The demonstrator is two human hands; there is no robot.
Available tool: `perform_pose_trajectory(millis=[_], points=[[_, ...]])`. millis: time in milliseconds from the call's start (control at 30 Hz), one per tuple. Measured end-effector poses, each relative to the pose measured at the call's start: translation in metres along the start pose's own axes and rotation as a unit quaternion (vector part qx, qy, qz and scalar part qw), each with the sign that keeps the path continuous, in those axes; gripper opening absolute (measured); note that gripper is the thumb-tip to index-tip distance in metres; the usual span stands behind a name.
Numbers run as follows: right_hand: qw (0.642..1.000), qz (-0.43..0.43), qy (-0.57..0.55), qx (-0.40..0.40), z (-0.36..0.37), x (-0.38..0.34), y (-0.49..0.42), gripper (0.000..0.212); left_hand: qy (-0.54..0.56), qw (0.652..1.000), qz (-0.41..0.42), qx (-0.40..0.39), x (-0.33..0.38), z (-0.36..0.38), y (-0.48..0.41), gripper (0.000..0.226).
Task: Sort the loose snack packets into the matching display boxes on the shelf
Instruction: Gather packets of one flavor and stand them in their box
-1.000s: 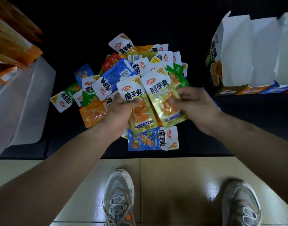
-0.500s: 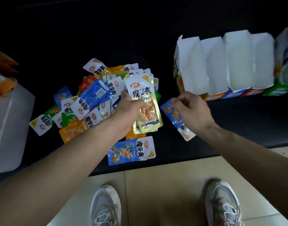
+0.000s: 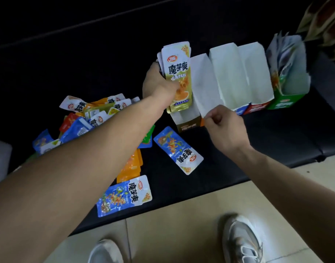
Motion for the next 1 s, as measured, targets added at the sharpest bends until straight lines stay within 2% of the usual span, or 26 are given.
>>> perform_pose_trajectory(millis=[300, 367, 500, 600, 700, 800, 900, 1000], points=[[0.998, 0.014, 0.027, -0.05, 0.019, 0.007, 0.004, 0.008, -0.048, 0.995, 0.057, 0.064, 0.007, 0.01, -0.007, 0.039], [0.997, 0.013, 0.036, -0.067, 0.024, 0.007, 0.008, 0.007, -0.102, 0.989, 0.073, 0.079, 0.005, 0.01, -0.008, 0.041], [0.995, 0.015, 0.043, -0.091, 0.031, 0.01, 0.015, 0.006, -0.246, 0.948, 0.158, 0.127, 0.007, 0.009, -0.005, 0.048], [0.994, 0.016, 0.053, -0.096, 0.033, 0.01, 0.018, 0.006, -0.221, 0.955, 0.154, 0.129, -0.001, -0.003, -0.011, 0.058], [0.991, 0.013, 0.077, -0.111, 0.04, 0.009, 0.023, 0.004, -0.205, 0.956, 0.157, 0.142, -0.007, -0.021, -0.016, 0.059], [0.985, 0.002, 0.107, -0.137, 0.051, 0.01, 0.03, 0.006, -0.17, 0.968, 0.124, 0.138, -0.024, -0.035, -0.025, 0.058], [0.976, -0.017, 0.15, -0.155, 0.062, 0.014, 0.036, 0.017, -0.122, 0.982, 0.081, 0.117, -0.041, -0.037, -0.034, 0.046], [0.956, -0.059, 0.229, -0.176, 0.072, 0.016, 0.042, 0.042, -0.092, 0.991, 0.052, 0.088, -0.044, -0.027, -0.035, 0.041]])
Point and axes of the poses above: each hand's wrist, its own y-axis away from the middle knuckle, its own z-axis out of the palm, x = y × z, the point moved 9 cm from there along -y, towards the middle knuckle, and after that the axes turned 13 degrees about -y, right-handed, at the moved point
